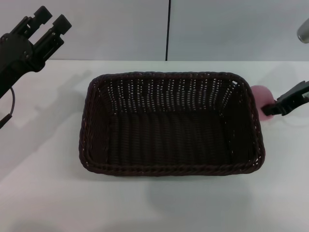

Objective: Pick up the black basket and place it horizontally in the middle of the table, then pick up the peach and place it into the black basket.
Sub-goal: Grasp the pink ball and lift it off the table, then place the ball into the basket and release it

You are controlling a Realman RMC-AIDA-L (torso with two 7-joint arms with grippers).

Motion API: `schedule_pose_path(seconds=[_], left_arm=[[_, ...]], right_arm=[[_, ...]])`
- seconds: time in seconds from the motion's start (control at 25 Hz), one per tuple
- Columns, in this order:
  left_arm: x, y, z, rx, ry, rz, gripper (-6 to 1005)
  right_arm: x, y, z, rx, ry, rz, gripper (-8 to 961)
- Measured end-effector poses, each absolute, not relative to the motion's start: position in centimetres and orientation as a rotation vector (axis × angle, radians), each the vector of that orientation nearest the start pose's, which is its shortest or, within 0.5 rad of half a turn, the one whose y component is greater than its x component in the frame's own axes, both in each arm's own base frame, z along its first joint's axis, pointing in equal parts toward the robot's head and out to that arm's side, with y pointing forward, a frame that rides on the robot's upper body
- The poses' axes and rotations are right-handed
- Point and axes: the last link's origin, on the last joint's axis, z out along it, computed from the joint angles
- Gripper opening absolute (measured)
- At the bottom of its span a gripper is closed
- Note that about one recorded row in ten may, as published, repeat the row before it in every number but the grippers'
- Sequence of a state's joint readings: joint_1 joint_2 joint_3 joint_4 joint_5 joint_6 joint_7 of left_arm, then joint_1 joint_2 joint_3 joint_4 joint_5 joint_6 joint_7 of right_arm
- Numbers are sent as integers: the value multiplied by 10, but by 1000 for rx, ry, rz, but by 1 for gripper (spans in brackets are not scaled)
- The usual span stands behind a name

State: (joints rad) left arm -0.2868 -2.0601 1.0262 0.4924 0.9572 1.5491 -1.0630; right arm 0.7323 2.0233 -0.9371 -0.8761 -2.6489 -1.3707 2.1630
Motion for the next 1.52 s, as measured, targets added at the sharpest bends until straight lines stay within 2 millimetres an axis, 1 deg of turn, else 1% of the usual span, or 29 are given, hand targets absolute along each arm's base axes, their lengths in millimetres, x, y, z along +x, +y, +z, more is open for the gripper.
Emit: schedule_pose_path(seconds=[0.2, 0.28, 0.4, 0.52, 0.56, 0.6, 0.72, 0.84, 0.92, 1.0, 1.04, 1.08, 1.16, 1.2, 1.24, 1.28, 1.32, 1.36, 1.4, 1.52], left_arm=[[-279, 301, 41, -2011, -535, -1343, 667], [-279, 300, 41, -2010, -536, -1342, 667], [-279, 300, 42, -2010, -538, -1343, 667], [-279, 300, 42, -2011, -538, -1345, 667], [-279, 300, 42, -2012, -537, -1347, 667], [-279, 300, 42, -2012, -537, -1347, 667], [-279, 300, 42, -2013, -536, -1349, 667], [-280, 300, 43, -2006, -537, -1350, 667], [-280, 300, 45, -1999, -537, -1351, 667], [-280, 300, 45, -1997, -537, -1351, 667], [-280, 300, 45, -1997, -536, -1352, 667], [-280, 300, 45, -1998, -536, -1352, 667], [-280, 300, 45, -1998, -534, -1353, 667], [-280, 300, 45, -1998, -534, -1353, 667], [-280, 300, 45, -1998, -530, -1352, 667], [-280, 300, 45, -1998, -530, -1351, 667], [-280, 300, 45, -1998, -530, -1351, 667], [-280, 300, 45, -1998, -530, -1351, 667], [-280, 300, 45, -1997, -530, -1351, 667], [-282, 298, 46, -1987, -535, -1349, 667]], right_arm=[[261, 392, 32, -2517, 984, -327, 139], [262, 389, 40, -2478, 975, -295, 128], [261, 387, 45, -2455, 969, -265, 112], [258, 385, 54, -2427, 961, -189, 96], [255, 384, 61, -2412, 964, -101, 88], [255, 384, 61, -2412, 964, -101, 79], [249, 383, 71, -2391, 974, 34, 54], [236, 380, 85, -2383, 959, 199, 38], [218, 377, 94, -2408, 914, 342, 27], [200, 373, 96, -2459, 861, 459, 24], [184, 369, 93, -2529, 810, 535, 27], [184, 369, 93, -2529, 810, 535, 29], [168, 366, 83, -2615, 766, 565, 34], [162, 366, 76, -2657, 753, 560, 36], [152, 364, 60, -2738, 736, 538, 39], [152, 364, 60, -2738, 736, 538, 41], [148, 364, 53, -2773, 731, 524, 44], [145, 364, 40, -2819, 744, 502, 46], [145, 364, 40, -2819, 744, 502, 48], [145, 368, 30, -2848, 813, 487, 55]])
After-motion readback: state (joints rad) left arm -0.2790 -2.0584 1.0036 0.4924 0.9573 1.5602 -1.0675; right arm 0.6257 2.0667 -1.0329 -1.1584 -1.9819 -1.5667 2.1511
